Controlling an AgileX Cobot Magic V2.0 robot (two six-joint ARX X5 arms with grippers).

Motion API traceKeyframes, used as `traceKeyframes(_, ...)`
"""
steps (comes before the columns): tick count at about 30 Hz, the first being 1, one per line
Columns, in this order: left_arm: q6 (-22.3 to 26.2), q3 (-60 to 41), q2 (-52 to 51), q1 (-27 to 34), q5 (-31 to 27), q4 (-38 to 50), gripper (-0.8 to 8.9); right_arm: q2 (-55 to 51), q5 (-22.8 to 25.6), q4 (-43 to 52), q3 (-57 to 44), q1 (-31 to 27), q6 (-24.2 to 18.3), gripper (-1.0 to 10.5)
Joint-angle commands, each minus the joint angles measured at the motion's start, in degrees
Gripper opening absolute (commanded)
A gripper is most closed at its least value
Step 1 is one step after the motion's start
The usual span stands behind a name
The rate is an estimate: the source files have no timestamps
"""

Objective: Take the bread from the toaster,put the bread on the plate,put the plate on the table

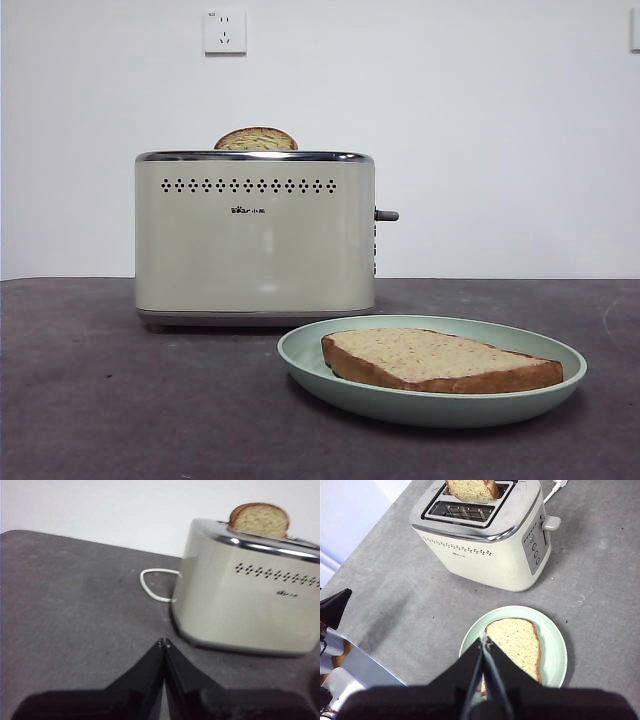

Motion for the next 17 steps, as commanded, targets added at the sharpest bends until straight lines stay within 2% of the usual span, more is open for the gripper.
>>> traceKeyframes(1,-0.2,-0.7,-0.2,0.2,-0.6,-4.2,-0.03,0.0,0.1,0.3,-0.1,0.0,0.3,0.0)
traceKeyframes(5,1.2,-0.7,-0.2,0.1,0.5,-4.5,-0.03,0.0,0.1,0.3,-0.1,0.0,0.3,0.0)
traceKeyframes(17,1.2,-0.7,-0.1,0.2,-0.1,-3.9,-0.03,-0.1,0.1,0.3,-0.1,0.0,0.3,0.0)
